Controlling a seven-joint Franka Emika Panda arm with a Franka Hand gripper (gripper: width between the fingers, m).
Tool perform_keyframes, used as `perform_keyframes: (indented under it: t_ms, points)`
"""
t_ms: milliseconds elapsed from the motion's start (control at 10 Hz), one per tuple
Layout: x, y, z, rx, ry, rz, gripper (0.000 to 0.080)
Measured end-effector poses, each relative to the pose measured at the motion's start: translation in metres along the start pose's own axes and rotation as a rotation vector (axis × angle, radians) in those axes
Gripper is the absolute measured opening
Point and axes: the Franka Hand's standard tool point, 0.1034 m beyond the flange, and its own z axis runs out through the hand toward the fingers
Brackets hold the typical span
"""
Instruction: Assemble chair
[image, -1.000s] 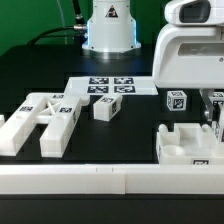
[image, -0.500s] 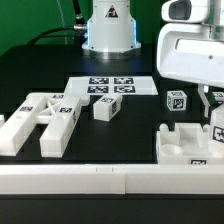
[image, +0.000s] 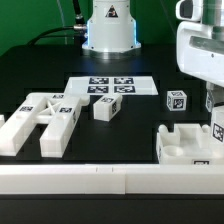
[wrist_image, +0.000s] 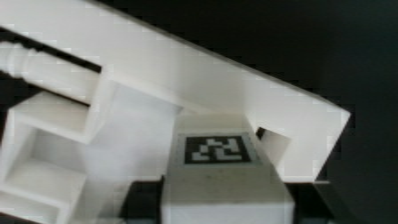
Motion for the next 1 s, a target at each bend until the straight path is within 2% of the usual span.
perform_keyframes:
  t_ms: [100, 200, 300, 400, 600, 1000]
  points:
    - [-0.0002, 0.0, 0.0, 0.0, 0.0, -0.029, 0.0482]
    - [0.0002, 0.0, -0.0002, 0.0, 0.0, -0.07, 0.0482]
    - [0.002, -0.0004, -0.0014, 0.001, 0.0, -0.126, 0.0612]
    - [0.0023, -0.0012, -0.0021, 0.002, 0.001, -0.184, 0.0638]
    - [0.0049, -0.0019, -0.0031, -0.002, 0.007, -0.468, 0.0647]
    - [0.0066, -0.0022, -0.0033, -0.002, 0.009, -0.735, 0.0649]
